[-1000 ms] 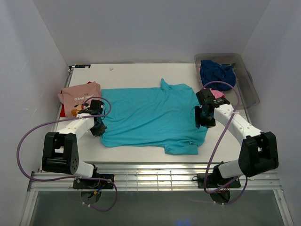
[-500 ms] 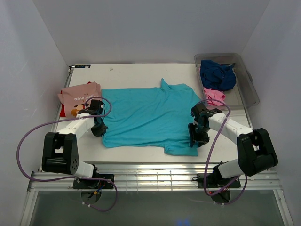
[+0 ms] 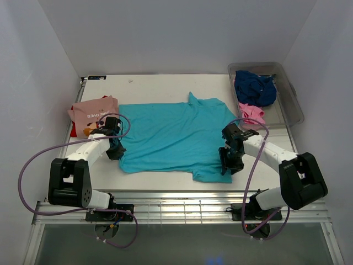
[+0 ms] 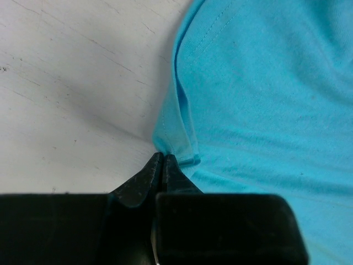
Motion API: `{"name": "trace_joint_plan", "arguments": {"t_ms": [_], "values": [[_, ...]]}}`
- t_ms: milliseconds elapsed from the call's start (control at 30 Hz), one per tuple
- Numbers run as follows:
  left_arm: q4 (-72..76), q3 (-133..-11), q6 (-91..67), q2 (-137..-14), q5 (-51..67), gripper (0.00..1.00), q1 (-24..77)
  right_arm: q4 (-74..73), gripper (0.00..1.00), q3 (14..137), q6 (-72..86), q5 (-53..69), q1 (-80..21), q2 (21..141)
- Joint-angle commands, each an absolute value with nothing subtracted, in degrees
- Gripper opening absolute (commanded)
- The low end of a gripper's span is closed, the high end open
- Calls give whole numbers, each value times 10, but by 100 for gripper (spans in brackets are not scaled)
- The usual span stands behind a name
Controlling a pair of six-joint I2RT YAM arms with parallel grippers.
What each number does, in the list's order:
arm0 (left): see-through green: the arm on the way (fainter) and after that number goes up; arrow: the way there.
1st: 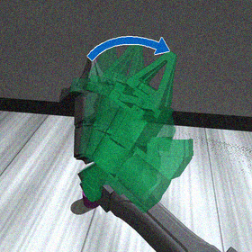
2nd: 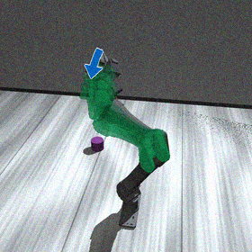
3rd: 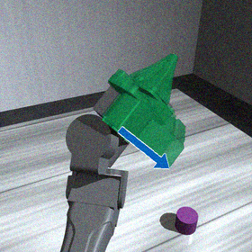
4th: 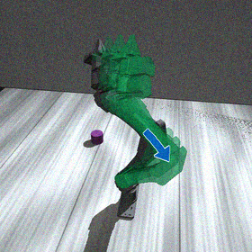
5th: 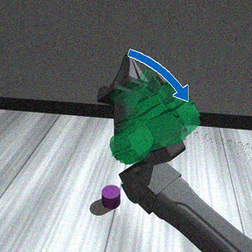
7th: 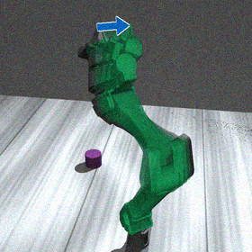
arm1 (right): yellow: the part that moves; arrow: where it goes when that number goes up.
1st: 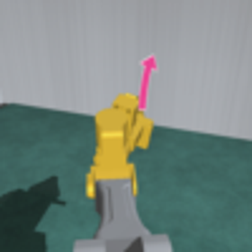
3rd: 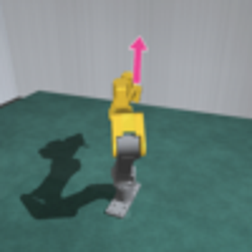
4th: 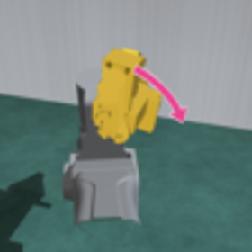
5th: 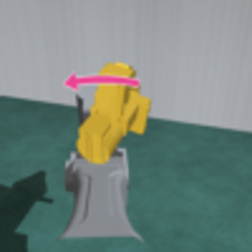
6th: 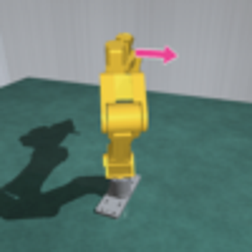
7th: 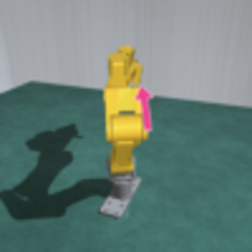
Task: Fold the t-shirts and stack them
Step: Grap the side of the flattened tshirt closest away from the robot with both arms
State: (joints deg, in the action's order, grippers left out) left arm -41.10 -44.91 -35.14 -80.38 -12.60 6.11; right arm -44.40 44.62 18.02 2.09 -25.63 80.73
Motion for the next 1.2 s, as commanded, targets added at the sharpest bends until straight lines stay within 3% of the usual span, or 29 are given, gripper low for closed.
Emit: {"name": "trace_joint_plan", "arguments": {"t_ms": [0,233,533,833,933,967,1033,1167], "values": [[-417,-456,-349,-780,-124,7,58,-462,50,425,201,18,-263,779],[-418,-462,-345,-780,-121,6,58,-455,49,410,212,13,-265,785],[-425,-467,-348,-766,-121,6,58,-432,40,412,206,4,-266,799],[-425,-468,-347,-768,-114,3,58,-426,41,429,196,-32,-266,826],[-425,-468,-346,-768,-113,0,58,-430,31,439,198,-36,-267,825],[-426,-469,-346,-768,-111,0,58,-433,19,442,199,-39,-268,824],[-428,-472,-345,-766,-110,0,58,-449,10,451,202,-46,-271,813],[-433,-475,-345,-763,-109,0,58,-490,8,476,207,-59,-282,783]]}}
